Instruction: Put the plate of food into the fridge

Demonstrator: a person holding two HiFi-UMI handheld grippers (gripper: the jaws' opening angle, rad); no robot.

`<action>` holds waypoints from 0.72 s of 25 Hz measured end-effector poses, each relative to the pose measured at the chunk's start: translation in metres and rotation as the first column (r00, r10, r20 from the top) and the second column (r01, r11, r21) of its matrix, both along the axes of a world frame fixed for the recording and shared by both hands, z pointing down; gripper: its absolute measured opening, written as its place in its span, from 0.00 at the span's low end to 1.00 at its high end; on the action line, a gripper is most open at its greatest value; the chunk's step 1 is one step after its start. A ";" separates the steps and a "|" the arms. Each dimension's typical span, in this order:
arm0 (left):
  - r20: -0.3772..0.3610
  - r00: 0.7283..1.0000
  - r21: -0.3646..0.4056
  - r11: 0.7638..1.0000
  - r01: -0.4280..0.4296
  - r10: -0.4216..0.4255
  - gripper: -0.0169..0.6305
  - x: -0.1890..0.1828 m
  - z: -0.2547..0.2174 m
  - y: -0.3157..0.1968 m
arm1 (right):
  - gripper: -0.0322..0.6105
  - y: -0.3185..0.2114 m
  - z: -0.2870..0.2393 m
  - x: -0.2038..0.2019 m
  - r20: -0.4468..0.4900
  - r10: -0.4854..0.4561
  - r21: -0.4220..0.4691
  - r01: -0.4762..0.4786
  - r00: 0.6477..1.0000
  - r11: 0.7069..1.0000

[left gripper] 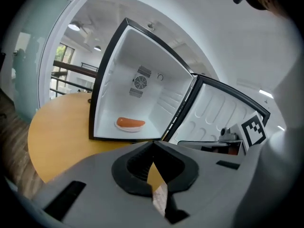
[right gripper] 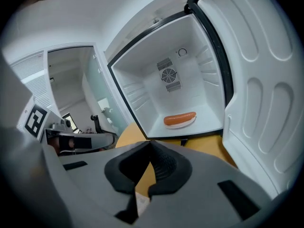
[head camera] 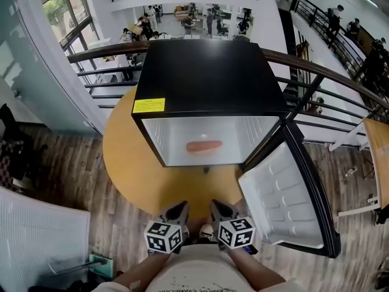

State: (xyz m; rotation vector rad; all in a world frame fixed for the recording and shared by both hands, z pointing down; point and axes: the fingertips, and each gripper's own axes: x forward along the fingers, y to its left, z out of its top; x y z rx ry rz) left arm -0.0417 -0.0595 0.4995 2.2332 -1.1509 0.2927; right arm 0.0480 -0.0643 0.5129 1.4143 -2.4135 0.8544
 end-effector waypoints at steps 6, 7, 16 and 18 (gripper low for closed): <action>0.016 1.000 0.008 1.000 -0.006 0.006 0.06 -0.004 0.000 0.004 | 0.09 0.006 -0.002 0.001 -0.015 0.000 0.009 0.000 1.000 1.000; 0.014 1.000 0.007 1.000 -0.007 0.007 0.06 -0.004 0.001 0.005 | 0.09 0.008 -0.003 0.000 -0.020 0.000 0.013 0.000 1.000 1.000; 0.005 1.000 0.004 1.000 -0.007 0.007 0.06 -0.006 -0.002 0.008 | 0.09 0.014 -0.004 -0.003 -0.035 0.002 0.013 -0.001 0.999 1.000; 0.003 1.000 0.003 1.000 -0.007 0.007 0.06 -0.006 -0.002 0.009 | 0.09 0.016 -0.004 -0.004 -0.040 -0.001 0.013 0.001 0.999 1.000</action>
